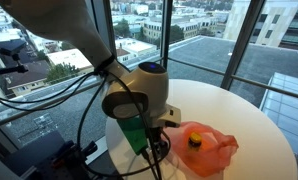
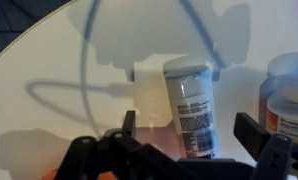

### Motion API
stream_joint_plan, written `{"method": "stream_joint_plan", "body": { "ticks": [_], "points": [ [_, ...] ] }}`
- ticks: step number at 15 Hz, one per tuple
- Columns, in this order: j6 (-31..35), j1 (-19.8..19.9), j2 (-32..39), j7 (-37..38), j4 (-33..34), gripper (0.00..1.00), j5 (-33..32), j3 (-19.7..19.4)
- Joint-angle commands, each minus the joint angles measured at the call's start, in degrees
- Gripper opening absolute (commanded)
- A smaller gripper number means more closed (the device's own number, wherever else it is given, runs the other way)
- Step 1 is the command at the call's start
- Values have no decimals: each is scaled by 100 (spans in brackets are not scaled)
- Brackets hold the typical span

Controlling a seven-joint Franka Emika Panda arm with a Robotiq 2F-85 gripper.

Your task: Place the white bottle on the right inside the plastic bag

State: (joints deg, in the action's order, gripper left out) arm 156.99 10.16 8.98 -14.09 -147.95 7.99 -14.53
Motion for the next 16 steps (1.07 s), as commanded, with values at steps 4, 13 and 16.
{"method": "stream_joint_plan", "body": {
  "ticks": [4, 13, 16],
  "points": [
    [249, 112, 711, 263, 433, 100, -349, 223],
    [235, -20, 1003, 660, 587, 60, -881, 176],
    [233, -87, 847, 826, 496, 35, -995, 166]
  ]
}}
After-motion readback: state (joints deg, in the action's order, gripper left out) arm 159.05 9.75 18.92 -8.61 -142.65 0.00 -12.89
